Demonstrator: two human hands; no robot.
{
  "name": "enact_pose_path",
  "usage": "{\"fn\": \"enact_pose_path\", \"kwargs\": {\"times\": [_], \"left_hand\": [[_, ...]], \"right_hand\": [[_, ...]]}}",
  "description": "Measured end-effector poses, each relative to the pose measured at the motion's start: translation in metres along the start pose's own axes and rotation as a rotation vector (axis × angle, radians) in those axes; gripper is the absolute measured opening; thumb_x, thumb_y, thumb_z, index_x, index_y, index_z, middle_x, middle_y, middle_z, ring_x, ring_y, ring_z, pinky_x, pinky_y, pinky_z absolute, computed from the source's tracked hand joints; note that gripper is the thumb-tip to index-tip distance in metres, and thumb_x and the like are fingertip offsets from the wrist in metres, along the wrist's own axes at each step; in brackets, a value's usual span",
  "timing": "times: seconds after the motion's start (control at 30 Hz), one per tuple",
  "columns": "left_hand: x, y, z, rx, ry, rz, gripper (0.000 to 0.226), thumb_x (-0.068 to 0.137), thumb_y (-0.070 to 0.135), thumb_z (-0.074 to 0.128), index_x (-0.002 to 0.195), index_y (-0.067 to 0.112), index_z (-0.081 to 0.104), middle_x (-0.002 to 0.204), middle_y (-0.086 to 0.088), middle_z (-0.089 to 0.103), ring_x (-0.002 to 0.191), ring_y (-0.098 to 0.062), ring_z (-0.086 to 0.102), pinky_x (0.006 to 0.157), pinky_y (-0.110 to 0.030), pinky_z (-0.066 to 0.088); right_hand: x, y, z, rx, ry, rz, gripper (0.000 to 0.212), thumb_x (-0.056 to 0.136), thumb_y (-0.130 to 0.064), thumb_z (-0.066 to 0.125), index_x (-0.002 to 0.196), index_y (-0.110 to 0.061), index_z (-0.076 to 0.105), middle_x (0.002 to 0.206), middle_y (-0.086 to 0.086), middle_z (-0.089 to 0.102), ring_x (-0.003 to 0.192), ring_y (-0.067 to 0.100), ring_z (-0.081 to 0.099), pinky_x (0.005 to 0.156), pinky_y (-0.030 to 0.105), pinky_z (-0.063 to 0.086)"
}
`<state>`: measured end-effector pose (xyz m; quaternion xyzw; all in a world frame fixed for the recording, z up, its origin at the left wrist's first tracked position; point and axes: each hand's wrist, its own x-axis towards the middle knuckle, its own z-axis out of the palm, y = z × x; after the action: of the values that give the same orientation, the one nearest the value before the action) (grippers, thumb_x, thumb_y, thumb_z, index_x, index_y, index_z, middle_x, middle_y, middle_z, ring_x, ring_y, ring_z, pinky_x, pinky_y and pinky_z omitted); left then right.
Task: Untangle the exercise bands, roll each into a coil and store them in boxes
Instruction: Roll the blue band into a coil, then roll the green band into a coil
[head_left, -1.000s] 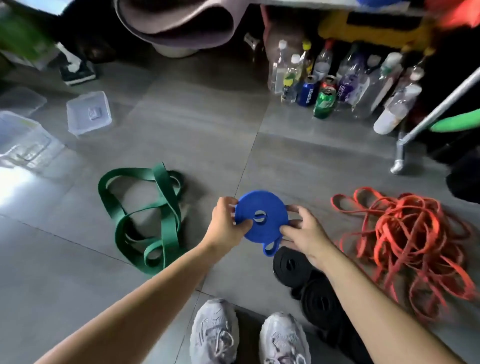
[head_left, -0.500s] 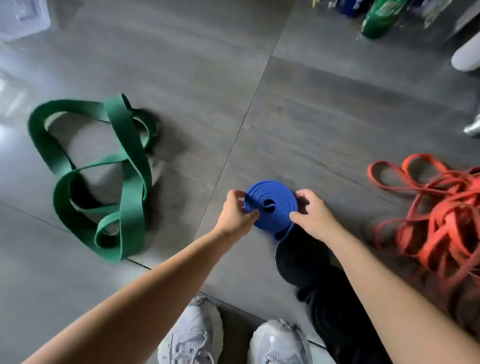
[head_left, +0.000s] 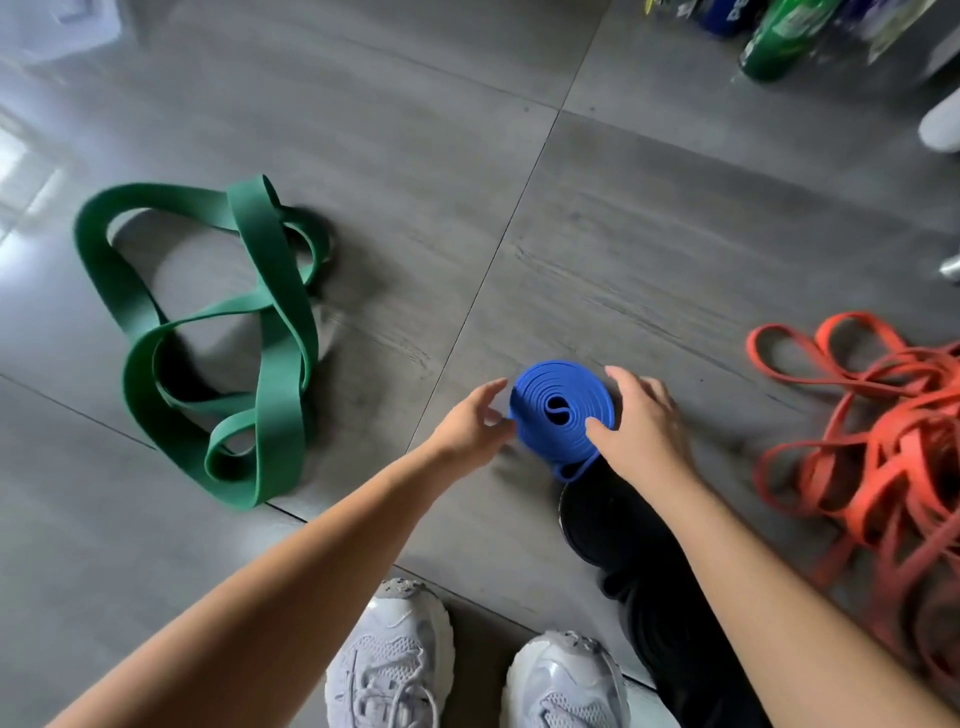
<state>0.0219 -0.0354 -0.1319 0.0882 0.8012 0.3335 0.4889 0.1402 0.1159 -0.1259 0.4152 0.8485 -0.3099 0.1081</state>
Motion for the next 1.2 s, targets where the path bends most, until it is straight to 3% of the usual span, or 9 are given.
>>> {"fn": "enact_pose_path", "kwargs": {"times": [0.13,0.23,0.3,0.4,0.5,0.6,0.83,1.0,1.2], "left_hand": [[-0.013,-0.002,-0.008,0.014,0.037,-0.021,0.054,0.089,0.022,0.059,0.14,0.02,0.04,0.13,-0.006,0.053,0.102,-0.023,0.059,0.066,-0.023,0.046],[-0.033,-0.023,-0.039,0.278,0.386,0.127,0.046,0.087,0.017,0.06,0.131,0.016,0.05,0.131,-0.008,0.049,0.12,-0.024,0.048,0.096,-0.03,0.04],[-0.047,-0.043,-0.069,0.379,0.679,0.194,0.048,0.08,0.011,0.064,0.126,0.011,0.051,0.13,-0.011,0.046,0.12,-0.03,0.042,0.098,-0.034,0.034],[-0.064,-0.074,-0.104,0.305,0.925,-0.031,0.064,0.076,0.016,0.069,0.133,0.009,0.041,0.136,-0.01,0.038,0.123,-0.03,0.035,0.102,-0.037,0.03],[-0.075,-0.099,-0.115,0.118,0.786,-0.33,0.058,0.077,0.023,0.068,0.126,0.008,0.04,0.127,-0.013,0.048,0.119,-0.033,0.046,0.098,-0.041,0.039],[-0.087,-0.098,-0.117,0.196,0.53,-0.382,0.043,0.077,0.037,0.062,0.111,0.014,0.048,0.108,-0.007,0.064,0.104,-0.03,0.059,0.09,-0.038,0.044],[-0.159,-0.03,-0.153,0.624,0.581,0.009,0.033,0.075,0.035,0.06,0.091,0.021,0.035,0.094,-0.001,0.065,0.093,-0.03,0.06,0.07,-0.035,0.033],[-0.246,0.032,-0.189,0.503,0.679,0.262,0.045,0.072,0.035,0.066,0.113,0.024,0.052,0.105,-0.001,0.055,0.102,-0.027,0.051,0.075,-0.035,0.042],[-0.365,0.088,-0.201,0.298,0.528,0.498,0.039,0.068,0.027,0.071,0.106,0.027,0.06,0.076,0.013,0.059,0.068,-0.013,0.057,0.052,-0.013,0.043]], "right_hand": [[-0.013,-0.034,0.016,-0.082,0.035,-0.136,0.054,0.084,-0.027,0.062,0.135,-0.019,0.046,0.139,0.006,0.037,0.126,0.027,0.038,0.101,0.036,0.035],[-0.027,-0.057,0.034,-0.162,-0.08,-0.233,0.049,0.086,-0.031,0.06,0.133,-0.022,0.047,0.145,0.006,0.031,0.131,0.025,0.031,0.102,0.036,0.031],[-0.036,-0.07,0.044,-0.174,-0.138,-0.279,0.049,0.087,-0.032,0.059,0.133,-0.023,0.047,0.146,0.006,0.029,0.133,0.025,0.029,0.104,0.036,0.03],[-0.045,-0.089,0.05,-0.169,-0.19,-0.307,0.048,0.088,-0.033,0.057,0.134,-0.023,0.047,0.147,0.007,0.029,0.134,0.025,0.029,0.106,0.034,0.027],[-0.054,-0.105,0.048,-0.148,-0.229,-0.297,0.047,0.089,-0.033,0.056,0.134,-0.024,0.045,0.146,0.005,0.028,0.132,0.024,0.03,0.105,0.033,0.03],[-0.067,-0.118,0.035,-0.163,-0.25,-0.323,0.048,0.089,-0.033,0.055,0.135,-0.024,0.044,0.145,0.003,0.029,0.132,0.023,0.03,0.105,0.033,0.032],[-0.119,-0.161,-0.031,-0.161,-0.286,-0.376,0.055,0.087,-0.037,0.057,0.137,-0.029,0.036,0.14,-0.006,0.029,0.126,0.016,0.036,0.098,0.034,0.04],[-0.168,-0.205,-0.099,-0.149,-0.231,-0.465,0.068,0.083,-0.042,0.065,0.141,-0.031,0.031,0.143,-0.004,0.032,0.129,0.017,0.038,0.101,0.03,0.036],[-0.24,-0.249,-0.173,-0.078,-0.207,-0.529,0.092,0.073,-0.046,0.074,0.145,-0.038,0.017,0.146,-0.001,0.03,0.129,0.019,0.04,0.098,0.034,0.039]]}}
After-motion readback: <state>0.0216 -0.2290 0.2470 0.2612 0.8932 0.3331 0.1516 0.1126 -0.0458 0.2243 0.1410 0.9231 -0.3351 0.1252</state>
